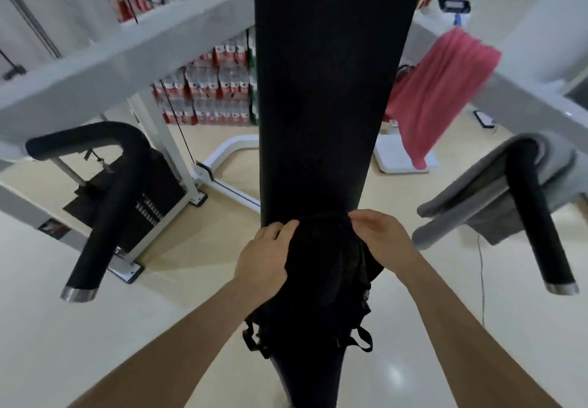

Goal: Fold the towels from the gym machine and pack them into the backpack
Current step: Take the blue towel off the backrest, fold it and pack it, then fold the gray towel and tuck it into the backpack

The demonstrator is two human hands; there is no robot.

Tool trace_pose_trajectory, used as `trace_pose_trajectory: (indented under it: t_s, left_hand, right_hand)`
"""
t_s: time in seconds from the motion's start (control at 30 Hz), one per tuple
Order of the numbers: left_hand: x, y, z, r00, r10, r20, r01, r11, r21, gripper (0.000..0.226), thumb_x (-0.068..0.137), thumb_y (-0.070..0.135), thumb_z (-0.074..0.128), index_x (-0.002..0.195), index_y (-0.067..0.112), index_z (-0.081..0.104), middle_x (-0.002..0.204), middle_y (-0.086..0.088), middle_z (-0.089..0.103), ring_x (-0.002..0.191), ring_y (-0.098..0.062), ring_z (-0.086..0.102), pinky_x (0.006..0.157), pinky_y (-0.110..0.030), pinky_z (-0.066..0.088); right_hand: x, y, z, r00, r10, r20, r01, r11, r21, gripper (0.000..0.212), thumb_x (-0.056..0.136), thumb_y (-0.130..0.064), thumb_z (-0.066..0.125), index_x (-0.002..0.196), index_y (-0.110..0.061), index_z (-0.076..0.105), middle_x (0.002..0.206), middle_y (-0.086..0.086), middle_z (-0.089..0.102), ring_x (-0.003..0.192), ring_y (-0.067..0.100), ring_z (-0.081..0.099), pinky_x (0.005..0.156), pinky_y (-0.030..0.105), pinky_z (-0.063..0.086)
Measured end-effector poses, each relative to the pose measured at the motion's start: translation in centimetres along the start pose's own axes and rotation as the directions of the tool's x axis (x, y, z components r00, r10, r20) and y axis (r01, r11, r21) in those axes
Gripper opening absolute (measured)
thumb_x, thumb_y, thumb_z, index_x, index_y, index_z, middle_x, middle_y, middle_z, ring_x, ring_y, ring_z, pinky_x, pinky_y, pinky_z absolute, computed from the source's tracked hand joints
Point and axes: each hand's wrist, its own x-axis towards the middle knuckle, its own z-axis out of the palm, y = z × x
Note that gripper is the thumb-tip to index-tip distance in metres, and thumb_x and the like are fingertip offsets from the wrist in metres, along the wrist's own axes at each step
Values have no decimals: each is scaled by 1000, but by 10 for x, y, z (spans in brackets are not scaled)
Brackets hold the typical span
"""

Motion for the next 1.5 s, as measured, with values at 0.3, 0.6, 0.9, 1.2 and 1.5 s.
trace_pose_trajectory:
  t_s: [0.3, 0.6, 0.9, 1.2, 1.5]
  left_hand:
    - [-36, 78, -72, 948, 312, -62, -318, 939, -131, 28, 100, 22, 40, 120, 27, 60, 89, 10, 67, 79, -6, 62, 78, -22, 51]
    - [-21, 201, -85, 886, 405, -225, -443, 883, -156, 32, 92, 7, 50, 115, 25, 64, 99, 11, 54, 89, -7, 52, 87, -26, 49]
    - [59, 337, -21, 914, 332, -233, -341, 940, 2, 39, 91, 16, 51, 130, 17, 56, 132, -5, 51, 117, -29, 45, 104, -36, 37]
    - [78, 374, -20, 982, 94, -165, -123, 976, -177, 52, 78, 43, 58, 127, 36, 43, 117, 7, 57, 110, -23, 47, 91, -45, 47]
    - [19, 354, -100, 999, 40, -32, -41, 254, -966, 13, 82, 22, 68, 89, 11, 68, 82, -4, 68, 71, -15, 65, 65, -28, 56]
  right_hand:
    - [-127, -51, -58, 929, -221, -298, 168, 967, -194, 35, 94, -22, 54, 126, -35, 56, 107, -16, 55, 80, 6, 61, 80, 24, 40]
    - [-131, -37, -180, 704, -226, -673, 161, 974, -158, 14, 89, -18, 49, 96, -22, 60, 76, -7, 61, 74, 14, 59, 59, 24, 39]
    - [-31, 66, -260, 915, 199, -350, 12, 855, 518, 59, 81, -21, 71, 131, -8, 42, 111, 8, 56, 97, 26, 55, 74, 33, 45]
    - [-23, 29, -287, 919, -106, -379, 298, 818, 492, 17, 90, -10, 49, 87, 4, 59, 79, 20, 62, 75, 25, 61, 69, 38, 52]
    - [-26, -42, -293, 914, -362, 184, -155, 107, 982, 31, 60, -12, 70, 84, -12, 52, 78, 5, 48, 77, 15, 52, 83, 30, 46]
